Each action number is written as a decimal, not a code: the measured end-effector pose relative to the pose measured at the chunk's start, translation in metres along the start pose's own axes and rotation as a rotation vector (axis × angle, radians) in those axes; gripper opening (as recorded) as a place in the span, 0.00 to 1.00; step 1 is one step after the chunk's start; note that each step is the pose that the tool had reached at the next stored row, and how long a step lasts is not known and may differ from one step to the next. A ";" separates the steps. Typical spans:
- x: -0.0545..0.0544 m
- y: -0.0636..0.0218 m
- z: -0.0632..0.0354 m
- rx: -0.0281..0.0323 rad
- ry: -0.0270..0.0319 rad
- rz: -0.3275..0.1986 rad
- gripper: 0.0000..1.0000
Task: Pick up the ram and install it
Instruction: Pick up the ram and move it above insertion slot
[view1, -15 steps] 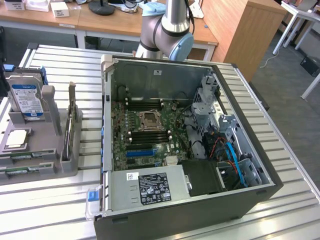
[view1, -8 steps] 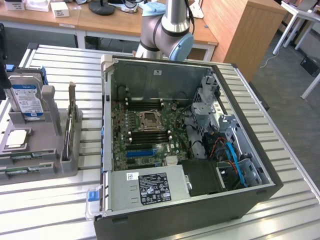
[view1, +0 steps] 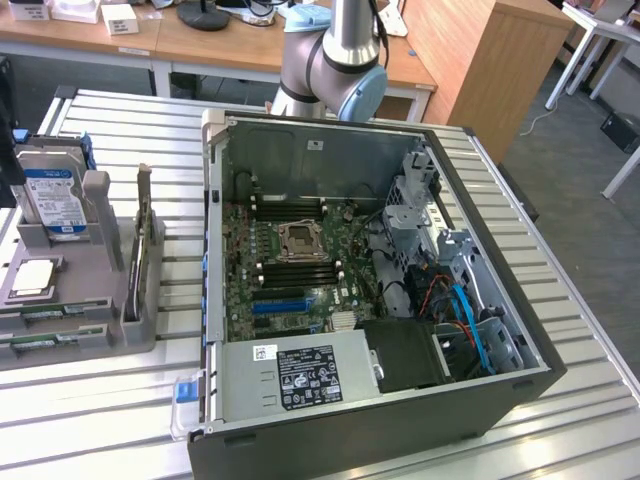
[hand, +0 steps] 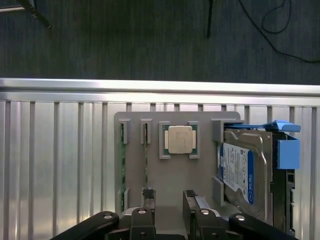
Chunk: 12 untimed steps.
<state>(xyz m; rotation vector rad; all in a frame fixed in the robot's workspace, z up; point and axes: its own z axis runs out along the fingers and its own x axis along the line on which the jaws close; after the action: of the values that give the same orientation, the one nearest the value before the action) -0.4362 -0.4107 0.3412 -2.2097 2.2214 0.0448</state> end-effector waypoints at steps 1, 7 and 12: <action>0.000 0.0000 0.0014 0.0001 -0.0001 0.000 0.36; 0.000 -0.0002 0.0100 0.0001 -0.0002 0.000 0.36; 0.000 -0.0002 0.0164 0.0000 -0.0006 0.000 0.36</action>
<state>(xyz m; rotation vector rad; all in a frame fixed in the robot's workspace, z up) -0.4362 -0.4107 0.3248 -2.2093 2.2211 0.0455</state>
